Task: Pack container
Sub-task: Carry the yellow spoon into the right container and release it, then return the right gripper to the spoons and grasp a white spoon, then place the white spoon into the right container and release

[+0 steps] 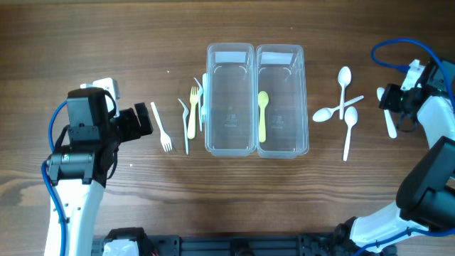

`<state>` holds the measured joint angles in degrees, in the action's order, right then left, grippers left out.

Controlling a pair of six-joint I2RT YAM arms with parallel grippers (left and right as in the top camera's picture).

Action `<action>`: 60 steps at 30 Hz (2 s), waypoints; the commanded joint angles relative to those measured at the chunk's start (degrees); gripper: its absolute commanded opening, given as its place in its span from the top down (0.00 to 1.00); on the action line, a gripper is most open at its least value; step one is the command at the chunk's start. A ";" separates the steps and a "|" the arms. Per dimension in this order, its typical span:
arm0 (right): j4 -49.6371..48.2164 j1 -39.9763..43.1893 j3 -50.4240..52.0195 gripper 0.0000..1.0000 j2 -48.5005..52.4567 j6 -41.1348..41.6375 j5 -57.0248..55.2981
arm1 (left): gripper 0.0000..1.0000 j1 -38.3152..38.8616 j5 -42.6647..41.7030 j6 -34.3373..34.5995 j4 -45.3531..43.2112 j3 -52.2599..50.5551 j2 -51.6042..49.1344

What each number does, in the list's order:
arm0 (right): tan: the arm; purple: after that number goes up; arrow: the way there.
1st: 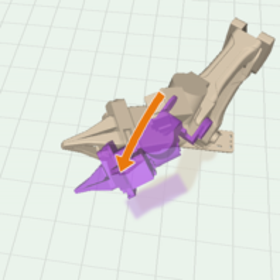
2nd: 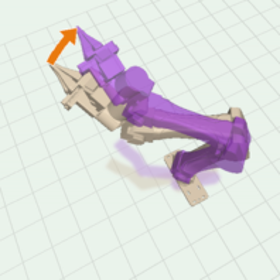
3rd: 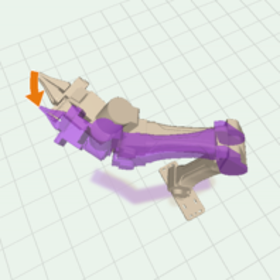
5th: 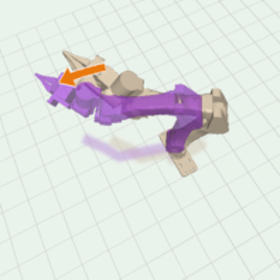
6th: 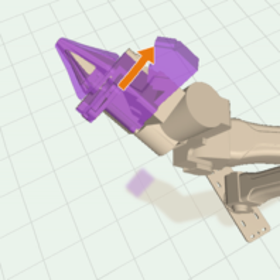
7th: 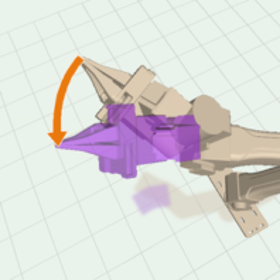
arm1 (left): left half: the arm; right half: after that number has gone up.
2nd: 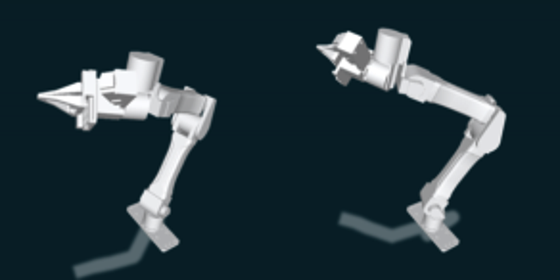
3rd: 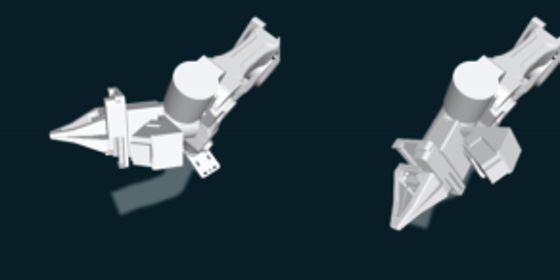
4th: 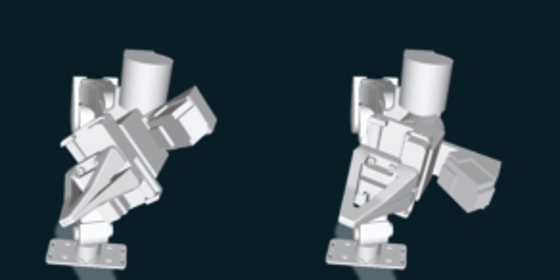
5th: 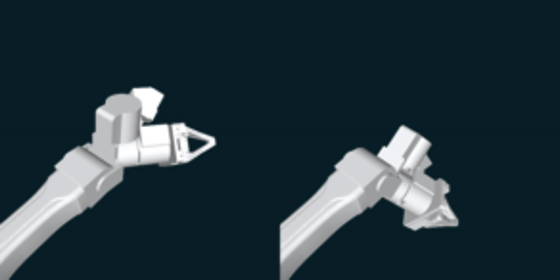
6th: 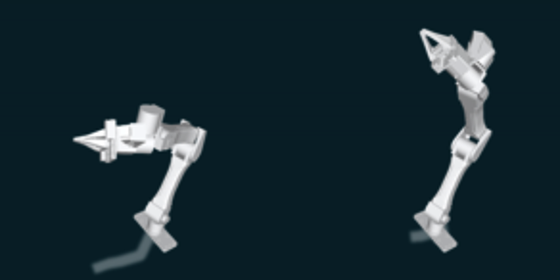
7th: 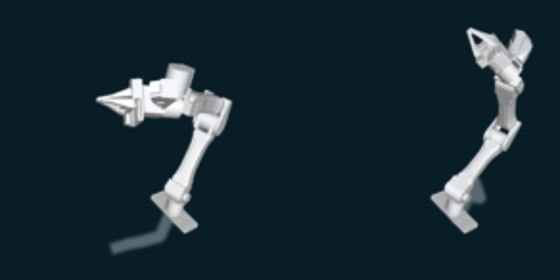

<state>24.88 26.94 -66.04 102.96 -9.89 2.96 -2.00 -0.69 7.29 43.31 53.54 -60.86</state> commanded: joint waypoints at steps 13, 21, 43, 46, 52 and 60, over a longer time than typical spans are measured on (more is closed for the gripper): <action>-3.02 0.15 -0.04 0.49 8.11 -6.58 0.24 | 0.00 -0.42 0.35 -1.07 -0.15 1.07 0.09; 2.16 0.15 0.11 0.65 12.00 0.13 0.26 | 0.00 -0.42 0.35 -1.09 -0.15 1.07 0.09; 23.80 0.02 0.02 0.94 6.60 20.35 8.46 | 0.00 -0.42 0.35 -1.07 -0.15 1.07 0.09; 24.70 -0.33 -0.02 0.94 -1.60 20.39 11.37 | 0.00 -0.42 0.35 -1.07 -0.17 1.07 0.09; 26.25 -5.01 -0.02 0.96 -20.00 20.44 12.66 | 0.00 -0.42 0.35 -1.07 -0.15 1.07 0.09; 23.63 -23.85 0.11 0.96 -30.23 20.35 19.08 | 0.00 -0.42 0.35 -1.07 -0.15 1.07 0.09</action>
<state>50.22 9.96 -65.73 72.47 9.87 19.25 -2.00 -0.69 7.29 43.31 53.54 -60.86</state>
